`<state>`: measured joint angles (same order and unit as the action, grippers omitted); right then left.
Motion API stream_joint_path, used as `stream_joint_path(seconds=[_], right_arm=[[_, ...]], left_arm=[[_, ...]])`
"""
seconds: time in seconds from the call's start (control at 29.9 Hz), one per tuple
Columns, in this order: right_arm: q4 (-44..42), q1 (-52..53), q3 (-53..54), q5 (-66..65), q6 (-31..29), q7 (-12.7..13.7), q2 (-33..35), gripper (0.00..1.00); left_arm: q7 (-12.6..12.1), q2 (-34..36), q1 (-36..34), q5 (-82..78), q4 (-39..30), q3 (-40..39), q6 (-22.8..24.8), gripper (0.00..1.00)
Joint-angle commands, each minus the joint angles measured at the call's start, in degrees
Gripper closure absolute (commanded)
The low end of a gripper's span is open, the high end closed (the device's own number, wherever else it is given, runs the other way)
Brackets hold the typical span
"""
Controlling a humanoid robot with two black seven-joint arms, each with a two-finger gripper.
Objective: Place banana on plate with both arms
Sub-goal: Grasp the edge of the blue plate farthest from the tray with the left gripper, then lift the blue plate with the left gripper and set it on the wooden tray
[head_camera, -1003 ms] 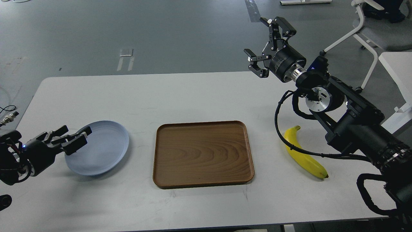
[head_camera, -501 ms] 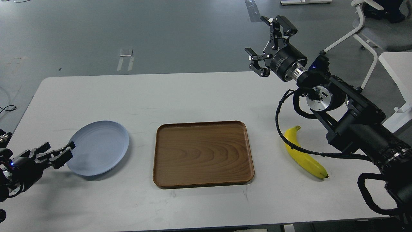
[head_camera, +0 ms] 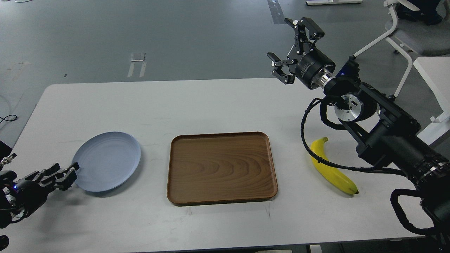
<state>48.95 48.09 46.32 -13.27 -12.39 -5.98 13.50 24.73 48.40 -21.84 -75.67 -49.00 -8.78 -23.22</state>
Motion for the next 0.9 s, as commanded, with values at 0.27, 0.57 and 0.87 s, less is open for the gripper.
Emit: stream_joint_path(seconds=[0.27,0.57,0.87], right_arm=[[-0.17,-0.36,-0.09,0.0,0.43,0.0,0.03,0.0],[-0.08,-0.36,0.0,0.0,1.75,0.0,0.03,0.0],[-0.08,-0.36,0.09,0.0,2.54,0.0,0.12,0.0]], left_arm=[[3.27,0.12,-0.66,0.26,0.04,-0.09,-0.16,1.0],[3.27,0.12,-0.92,0.26,-0.04,-0.18,-0.24,1.0],[3.27,0.03,-5.83,0.0,-2.76,-0.01,-0.07,1.0]])
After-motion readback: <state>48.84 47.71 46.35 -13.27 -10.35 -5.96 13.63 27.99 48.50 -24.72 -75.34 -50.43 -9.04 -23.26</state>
